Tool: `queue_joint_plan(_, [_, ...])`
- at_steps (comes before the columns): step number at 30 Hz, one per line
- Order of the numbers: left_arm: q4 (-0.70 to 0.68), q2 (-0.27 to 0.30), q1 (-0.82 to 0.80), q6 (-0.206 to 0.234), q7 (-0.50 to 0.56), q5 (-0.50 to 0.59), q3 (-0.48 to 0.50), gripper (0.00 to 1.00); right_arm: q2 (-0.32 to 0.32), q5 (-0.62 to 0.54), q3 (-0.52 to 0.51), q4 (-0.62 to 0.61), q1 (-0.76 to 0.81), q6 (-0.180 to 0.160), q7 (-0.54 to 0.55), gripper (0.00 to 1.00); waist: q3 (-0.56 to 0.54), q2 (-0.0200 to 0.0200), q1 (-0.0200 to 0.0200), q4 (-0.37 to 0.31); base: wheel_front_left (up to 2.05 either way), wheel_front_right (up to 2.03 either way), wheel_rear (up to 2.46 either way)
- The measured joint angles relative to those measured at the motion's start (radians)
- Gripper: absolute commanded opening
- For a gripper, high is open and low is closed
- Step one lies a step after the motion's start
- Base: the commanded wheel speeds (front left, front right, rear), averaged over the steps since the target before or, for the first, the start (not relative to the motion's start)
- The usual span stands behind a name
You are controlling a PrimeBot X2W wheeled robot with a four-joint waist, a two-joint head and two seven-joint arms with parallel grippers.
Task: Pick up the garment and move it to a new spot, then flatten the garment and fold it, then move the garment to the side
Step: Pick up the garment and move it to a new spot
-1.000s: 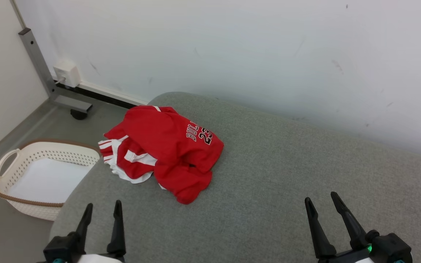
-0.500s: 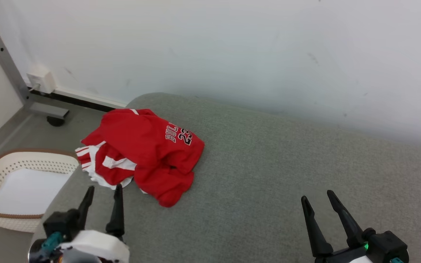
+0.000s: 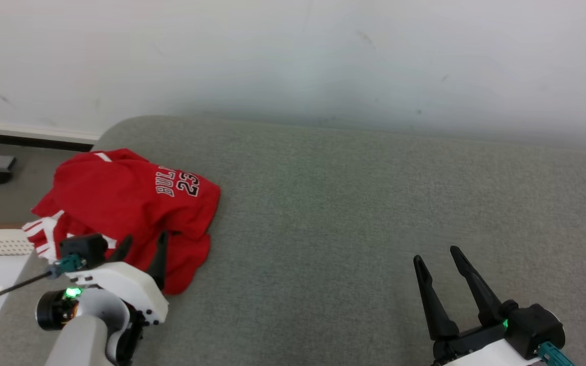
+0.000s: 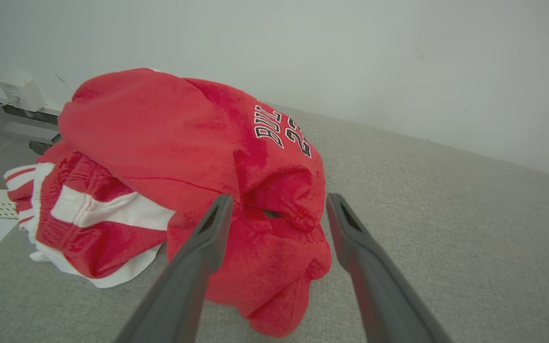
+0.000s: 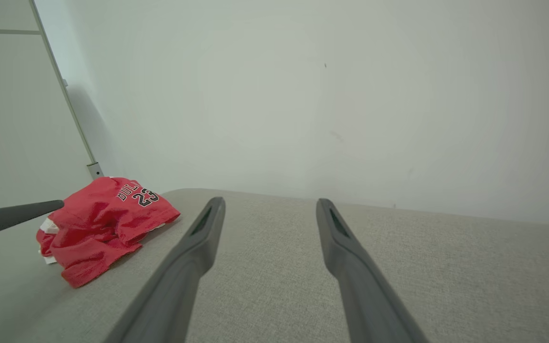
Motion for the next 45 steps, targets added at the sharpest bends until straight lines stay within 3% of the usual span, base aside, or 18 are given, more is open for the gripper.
queue_joint_plan(13, [0.374, 0.081, -0.145, 0.022, 0.116, -0.020, 0.014, 1.00, -0.006, 0.031, 0.039, -0.009, -0.049, 0.000, 0.000, 1.00, 0.082, 0.0000, 0.0000, -0.145, 0.00, 0.00, 0.00])
queue_joint_plan(22, [0.512, 0.120, -0.223, 0.009, 0.245, -0.024, -0.011, 0.99, -0.013, 0.032, 0.042, -0.007, -0.052, 0.000, 0.000, 1.00, 0.100, 0.0000, -0.0001, -0.183, 0.00, 0.00, 0.00])
queue_joint_plan(23, [0.517, 0.123, -0.226, 0.009, 0.245, -0.026, -0.012, 0.38, -0.013, 0.032, 0.043, -0.007, -0.052, 0.000, 0.000, 1.00, 0.100, 0.0000, -0.0001, -0.184, 0.00, 0.00, 0.00])
queue_joint_plan(24, [0.521, 0.125, -0.229, 0.009, 0.244, -0.027, -0.013, 0.00, -0.013, 0.032, 0.043, -0.007, -0.052, 0.000, 0.000, 1.00, 0.099, 0.0000, -0.0001, -0.184, 0.00, 0.00, 0.00])
queue_joint_plan(37, [0.531, 0.135, -0.231, -0.010, 0.191, -0.036, -0.071, 0.00, -0.009, 0.031, 0.024, 0.004, -0.033, 0.000, 0.000, 1.00, 0.018, 0.0000, 0.0000, -0.165, 0.00, 0.00, 0.00])
queue_joint_plan(45, [0.366, 0.167, -0.290, -0.015, 0.219, -0.049, -0.154, 0.00, -0.005, 0.035, -0.008, 0.002, 0.007, 0.000, 0.000, 1.00, -0.057, 0.0000, 0.0000, -0.153, 0.00, 0.00, 0.00])
